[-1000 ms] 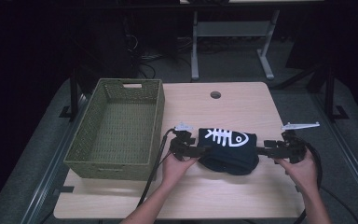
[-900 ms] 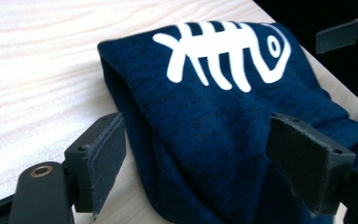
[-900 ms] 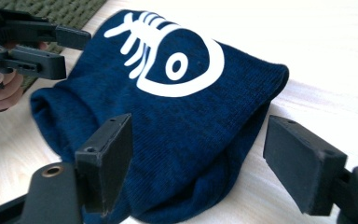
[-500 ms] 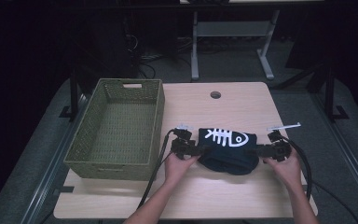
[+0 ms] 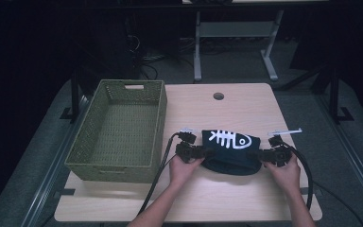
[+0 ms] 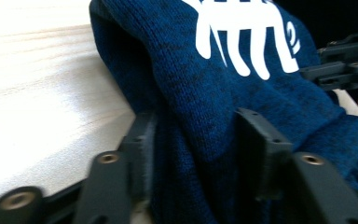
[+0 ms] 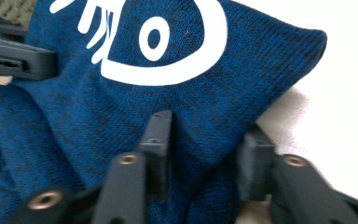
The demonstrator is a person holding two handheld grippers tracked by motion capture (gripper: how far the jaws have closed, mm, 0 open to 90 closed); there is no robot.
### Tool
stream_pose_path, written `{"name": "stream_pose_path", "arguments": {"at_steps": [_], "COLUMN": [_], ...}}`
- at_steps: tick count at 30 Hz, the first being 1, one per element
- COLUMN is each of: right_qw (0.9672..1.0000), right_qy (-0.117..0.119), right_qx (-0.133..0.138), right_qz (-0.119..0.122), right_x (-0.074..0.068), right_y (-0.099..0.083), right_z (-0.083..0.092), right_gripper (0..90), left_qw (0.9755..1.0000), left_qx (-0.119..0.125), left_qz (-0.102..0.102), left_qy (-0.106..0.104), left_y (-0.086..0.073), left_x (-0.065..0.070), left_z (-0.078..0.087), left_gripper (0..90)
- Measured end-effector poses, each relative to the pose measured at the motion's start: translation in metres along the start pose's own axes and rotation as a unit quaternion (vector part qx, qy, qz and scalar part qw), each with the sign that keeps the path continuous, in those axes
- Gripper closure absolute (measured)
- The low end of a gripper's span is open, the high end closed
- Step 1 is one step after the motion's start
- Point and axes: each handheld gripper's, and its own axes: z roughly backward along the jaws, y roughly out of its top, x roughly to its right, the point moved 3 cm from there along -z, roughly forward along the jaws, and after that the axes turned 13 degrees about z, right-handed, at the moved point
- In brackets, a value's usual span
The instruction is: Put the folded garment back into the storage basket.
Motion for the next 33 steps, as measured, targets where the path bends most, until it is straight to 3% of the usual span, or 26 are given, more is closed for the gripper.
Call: {"name": "stream_pose_path", "arguments": {"at_steps": [3, 7, 19, 33], "right_qw": [0.9998, 0.9996, 0.9986, 0.9975], "right_qy": [0.009, 0.018, 0.035, 0.042], "right_qx": [0.009, 0.013, 0.034, 0.054], "right_qz": [-0.012, -0.016, -0.019, -0.016], "right_x": [0.0, -0.002, -0.006, -0.011], "right_y": [-0.001, 0.0, 0.007, 0.014], "right_z": [0.002, 0.005, 0.023, 0.042], "right_gripper": [69.6, 71.3, 72.0, 72.0], "left_qw": [1.0, 0.9999, 0.9996, 0.9988], "left_qx": [0.0, 0.0, 0.009, 0.02], "left_qz": [-0.003, 0.002, 0.004, -0.014], "left_qy": [-0.004, -0.011, -0.027, -0.042], "left_y": [0.0, 0.0, 0.004, 0.011], "left_x": [0.002, 0.001, 0.01, 0.026], "left_z": [0.001, 0.001, 0.011, 0.024], "left_gripper": [64.7, 67.3, 68.0, 67.9]}}
